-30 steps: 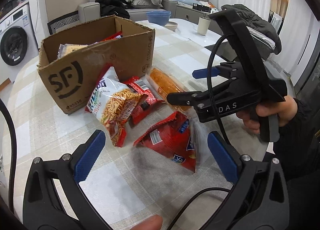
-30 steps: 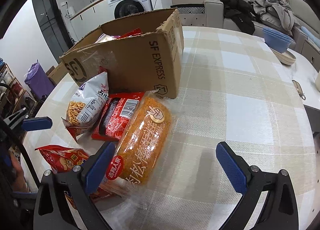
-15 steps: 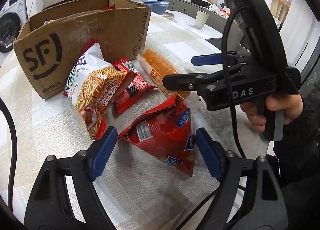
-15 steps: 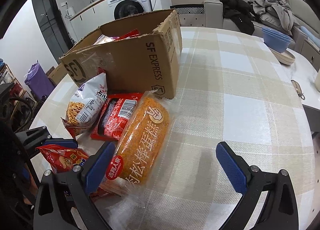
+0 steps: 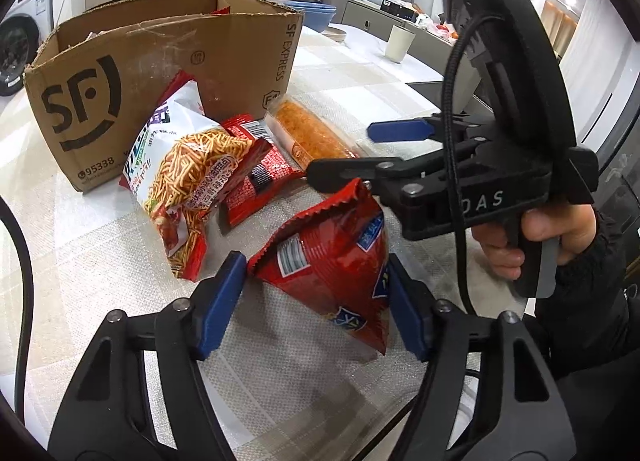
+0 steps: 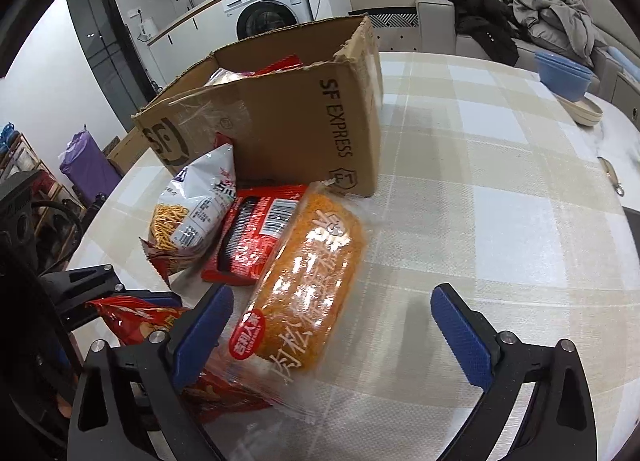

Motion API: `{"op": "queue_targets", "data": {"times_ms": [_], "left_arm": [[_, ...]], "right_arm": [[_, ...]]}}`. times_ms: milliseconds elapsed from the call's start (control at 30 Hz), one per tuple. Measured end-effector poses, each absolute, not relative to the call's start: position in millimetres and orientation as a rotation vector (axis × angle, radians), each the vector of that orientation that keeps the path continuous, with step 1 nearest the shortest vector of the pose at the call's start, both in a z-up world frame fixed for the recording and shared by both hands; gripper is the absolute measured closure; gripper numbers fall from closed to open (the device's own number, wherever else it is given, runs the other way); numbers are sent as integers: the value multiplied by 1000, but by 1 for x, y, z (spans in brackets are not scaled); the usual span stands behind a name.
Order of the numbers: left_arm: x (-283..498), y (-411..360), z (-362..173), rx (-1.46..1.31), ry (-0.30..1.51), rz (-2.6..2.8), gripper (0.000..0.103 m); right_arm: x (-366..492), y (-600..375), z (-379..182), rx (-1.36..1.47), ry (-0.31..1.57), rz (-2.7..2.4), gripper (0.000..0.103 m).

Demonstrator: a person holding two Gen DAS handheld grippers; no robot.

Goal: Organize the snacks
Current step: 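Grasp the red chip bag with the left tool while the right tool grasps the orange sponge-cake pack, then lift the red chip bag with the left tool while the right tool lifts the sponge-cake pack over the box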

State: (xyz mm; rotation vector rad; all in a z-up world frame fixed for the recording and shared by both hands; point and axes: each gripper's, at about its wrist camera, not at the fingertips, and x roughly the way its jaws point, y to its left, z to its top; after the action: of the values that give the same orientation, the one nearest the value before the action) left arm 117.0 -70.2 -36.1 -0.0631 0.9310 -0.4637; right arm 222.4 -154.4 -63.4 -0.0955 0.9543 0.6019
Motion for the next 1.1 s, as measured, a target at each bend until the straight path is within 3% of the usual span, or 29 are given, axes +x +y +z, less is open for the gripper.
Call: {"op": "queue_targets", "data": {"times_ms": [367,433,533,1100], "left_arm": [[116,-68,-33,-56,924,-456,38],[115,-69,-33,-52,921,-455,39],[115,-68,-31,-56,922,-449,39],[110,-41,-9,-85,869,-421,39]], "right_arm": [[220,-149,-65,-33,962,687,43],[221,-150,-65,-34,964,670,56],[223,-155,-65,-32,973,653,64],[213,-168,-40,-59,891,660,66]]}}
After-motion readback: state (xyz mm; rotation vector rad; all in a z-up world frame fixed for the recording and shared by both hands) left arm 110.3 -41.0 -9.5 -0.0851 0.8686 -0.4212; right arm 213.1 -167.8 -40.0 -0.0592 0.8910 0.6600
